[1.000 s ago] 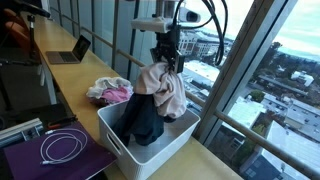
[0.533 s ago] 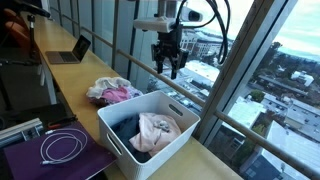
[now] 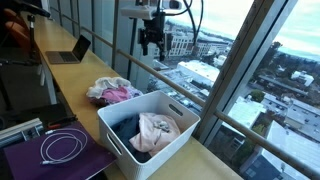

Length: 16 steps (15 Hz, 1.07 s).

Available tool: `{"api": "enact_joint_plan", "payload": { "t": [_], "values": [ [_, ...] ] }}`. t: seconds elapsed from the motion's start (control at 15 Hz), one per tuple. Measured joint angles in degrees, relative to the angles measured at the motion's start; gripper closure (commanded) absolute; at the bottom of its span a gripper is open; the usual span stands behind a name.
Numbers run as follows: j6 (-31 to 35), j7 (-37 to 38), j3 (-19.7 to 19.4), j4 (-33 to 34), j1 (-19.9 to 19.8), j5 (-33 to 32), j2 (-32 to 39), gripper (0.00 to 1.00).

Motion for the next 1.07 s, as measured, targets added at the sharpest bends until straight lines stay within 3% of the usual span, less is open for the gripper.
{"api": "enact_joint_plan", "payload": {
  "t": [0.6, 1.07],
  "values": [
    [7.9, 10.0, 8.0, -4.4, 9.9, 1.6, 6.5, 0.00],
    [16.8, 11.8, 8.8, -3.3, 13.9, 1.4, 19.3, 0.00]
  ]
}}
